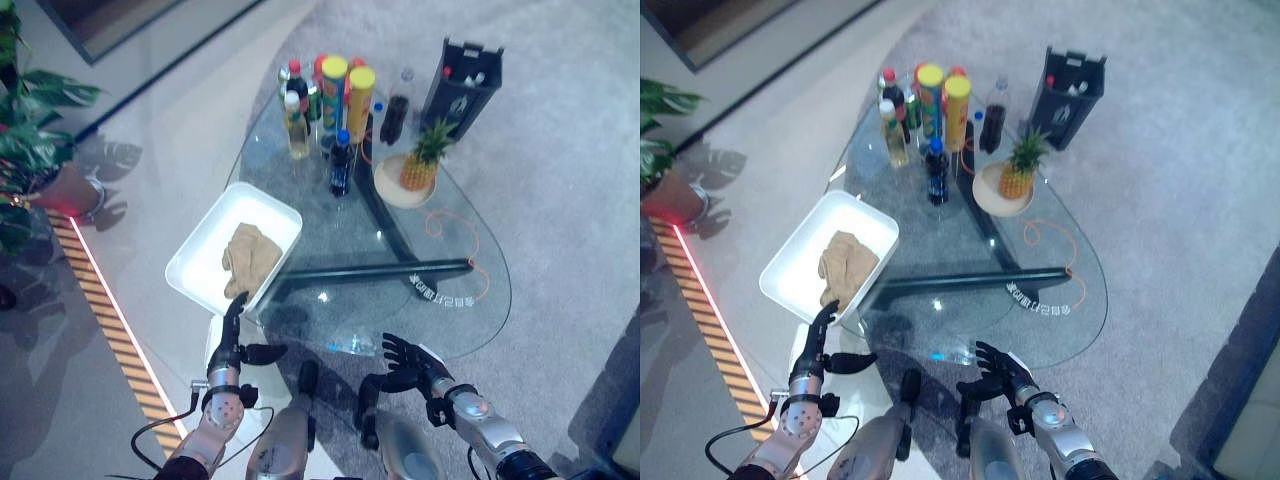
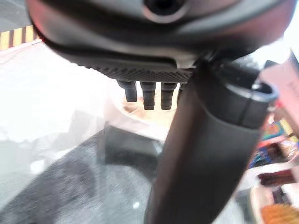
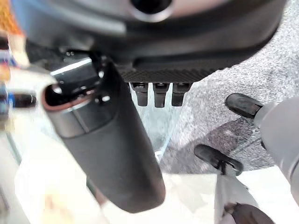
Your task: Wipe the table with a cloth and put it in the basket.
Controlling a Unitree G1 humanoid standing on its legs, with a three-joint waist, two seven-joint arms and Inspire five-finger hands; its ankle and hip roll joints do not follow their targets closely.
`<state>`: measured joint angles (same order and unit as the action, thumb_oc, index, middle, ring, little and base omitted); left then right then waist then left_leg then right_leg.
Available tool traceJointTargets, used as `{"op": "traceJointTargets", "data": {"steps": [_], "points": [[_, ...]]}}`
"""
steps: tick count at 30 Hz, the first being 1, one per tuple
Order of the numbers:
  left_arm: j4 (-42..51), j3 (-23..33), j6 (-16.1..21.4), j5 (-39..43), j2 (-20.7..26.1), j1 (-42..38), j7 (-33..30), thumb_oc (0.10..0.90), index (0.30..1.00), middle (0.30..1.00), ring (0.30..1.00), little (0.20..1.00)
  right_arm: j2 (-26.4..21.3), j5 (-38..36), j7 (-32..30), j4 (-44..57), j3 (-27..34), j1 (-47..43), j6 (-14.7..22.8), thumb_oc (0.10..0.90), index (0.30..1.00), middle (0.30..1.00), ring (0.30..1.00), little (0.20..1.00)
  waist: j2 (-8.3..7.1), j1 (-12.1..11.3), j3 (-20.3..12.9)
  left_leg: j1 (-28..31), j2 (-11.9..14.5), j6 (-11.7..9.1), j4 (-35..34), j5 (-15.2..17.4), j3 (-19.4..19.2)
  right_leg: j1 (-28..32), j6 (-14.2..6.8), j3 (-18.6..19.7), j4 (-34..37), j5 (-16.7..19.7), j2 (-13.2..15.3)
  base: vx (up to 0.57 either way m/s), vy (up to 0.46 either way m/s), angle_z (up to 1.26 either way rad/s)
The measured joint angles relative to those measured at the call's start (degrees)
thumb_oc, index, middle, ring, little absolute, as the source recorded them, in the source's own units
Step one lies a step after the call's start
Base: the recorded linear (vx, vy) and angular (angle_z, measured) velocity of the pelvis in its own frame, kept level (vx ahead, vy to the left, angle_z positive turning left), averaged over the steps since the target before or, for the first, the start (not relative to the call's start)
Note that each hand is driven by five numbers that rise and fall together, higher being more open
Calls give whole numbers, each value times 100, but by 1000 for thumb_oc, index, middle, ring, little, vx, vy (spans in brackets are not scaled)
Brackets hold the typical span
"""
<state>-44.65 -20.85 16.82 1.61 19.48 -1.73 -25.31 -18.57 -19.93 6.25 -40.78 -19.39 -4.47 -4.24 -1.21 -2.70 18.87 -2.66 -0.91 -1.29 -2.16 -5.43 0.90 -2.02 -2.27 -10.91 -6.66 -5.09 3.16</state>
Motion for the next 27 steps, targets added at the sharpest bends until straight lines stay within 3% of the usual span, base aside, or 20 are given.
{"op": "traceJointTargets", "data": {"steps": [6,12,16,20,27], "points": [[-1513,83,-259,358,-311,247,610,800,900,900,900,900,416,-150,28,-1895,130,59,19,800,900,900,900,900,-77,-17,-714,239,48,-17,-110,79,-5,366,12,-6,409,74,-85,33,-18,-1],[-2423,384,-593,695,-533,460,1023,800,900,900,900,900,535,124,24,-3093,484,127,-1,800,900,900,900,900,8,-15,-1044,478,60,-17,-270,82,-23,708,11,3,800,231,-126,6,-5,-1],[-2625,604,-902,1063,-587,553,1306,800,900,900,900,900,550,165,25,-3195,604,192,-95,800,900,900,900,900,60,-12,-1206,556,56,-6,-273,103,-30,830,15,6,894,262,-129,8,-1,0],[-2686,821,-926,1126,-659,589,1477,800,900,900,900,900,589,118,17,-3305,914,271,-157,800,900,900,900,900,82,-8,-1327,564,57,18,-277,136,-35,845,24,9,897,268,-130,0,0,0],[-2686,800,-934,1165,-632,560,1503,800,900,900,900,900,621,181,20,-3310,916,283,-221,800,900,900,900,900,42,8,-1402,574,57,40,-276,152,-60,863,25,26,896,273,-127,18,-7,-1]]}}
